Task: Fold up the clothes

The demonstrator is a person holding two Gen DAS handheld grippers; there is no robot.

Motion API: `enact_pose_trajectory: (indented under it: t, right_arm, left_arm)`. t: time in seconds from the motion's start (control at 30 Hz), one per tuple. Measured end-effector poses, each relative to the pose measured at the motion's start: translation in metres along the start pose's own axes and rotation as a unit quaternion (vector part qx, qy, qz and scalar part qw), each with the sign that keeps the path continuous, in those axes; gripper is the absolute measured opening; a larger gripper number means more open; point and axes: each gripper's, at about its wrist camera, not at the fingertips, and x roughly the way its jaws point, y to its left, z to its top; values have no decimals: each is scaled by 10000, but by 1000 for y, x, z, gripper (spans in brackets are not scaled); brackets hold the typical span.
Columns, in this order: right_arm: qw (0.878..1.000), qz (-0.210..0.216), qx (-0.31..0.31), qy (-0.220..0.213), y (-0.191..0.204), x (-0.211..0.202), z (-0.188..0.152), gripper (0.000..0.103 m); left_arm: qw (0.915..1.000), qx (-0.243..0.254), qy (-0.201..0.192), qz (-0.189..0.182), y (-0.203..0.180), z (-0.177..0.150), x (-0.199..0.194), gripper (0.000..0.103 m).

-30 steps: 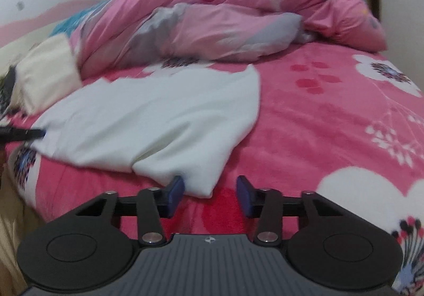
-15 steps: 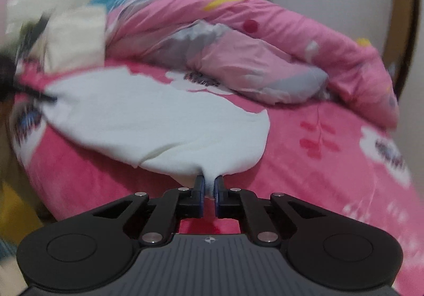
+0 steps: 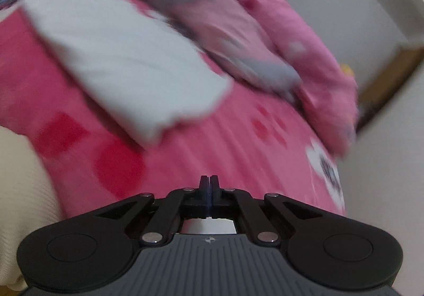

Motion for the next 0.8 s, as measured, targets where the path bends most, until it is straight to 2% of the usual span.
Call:
enact_pose_trajectory:
  t: [0.07, 0.13, 0.17, 0.2, 0.23, 0.27, 0.37, 0.43, 0.5, 0.57, 0.67, 0.7, 0.73, 0.77, 0.8]
  right_arm:
    - [9981, -148, 593, 84, -13, -2, -7, 0]
    - [9914, -70, 1302, -102, -23, -12, -3, 0]
    - [9839, 111, 1768, -257, -29, -18, 0, 0]
    - [9752, 264, 2168, -359, -34, -22, 2, 5]
    - [9649, 394, 2564, -421, -39, -23, 5, 14]
    - [9514, 559, 2986, -503, -43, -24, 8, 17]
    - [9126, 1246, 3815, -781, -52, -22, 16, 19]
    - [9099, 1401, 3828, -769, -49, -18, 22, 19]
    - [8992, 1426, 4103, -524, -50, -11, 20, 19]
    - [8467, 1800, 5000, -258, -58, -7, 5, 20]
    - [7323, 2451, 6353, 31, -67, 4, -22, 37]
    - [7092, 2576, 6562, 107, -67, 8, -27, 44]
    - [6940, 2637, 6696, 229, -66, 12, -29, 46]
    - [6901, 2629, 6732, 381, -65, 18, -28, 47]
    - [6950, 2538, 6707, 524, -64, 24, -25, 49]
  left_arm:
    - [10000, -5, -1, 5, 0, 0, 0, 20]
    - [10000, -2, -4, 12, -1, 0, 0, 20]
    - [10000, -2, -4, 12, -1, 0, 0, 20]
    - [10000, -5, -4, 11, -1, 0, 0, 20]
    - [10000, -8, -5, 10, -1, 0, 0, 20]
    - [10000, -13, -4, 7, -1, 0, 0, 20]
    - [10000, -14, -3, 2, 0, 0, 0, 20]
    - [10000, -11, -4, 0, 0, 0, 0, 20]
    - [10000, -16, -3, -6, 0, 0, -1, 20]
    - [10000, -31, -3, -18, 1, 0, -1, 20]
    - [10000, -41, -10, -26, 2, 0, -1, 20]
    - [10000, -38, -13, -27, 2, 0, -1, 20]
    - [10000, -36, -16, -29, 2, 0, -1, 20]
    - [10000, -33, -19, -30, 2, 0, -1, 20]
    - [10000, -30, -19, -29, 2, 0, -1, 20]
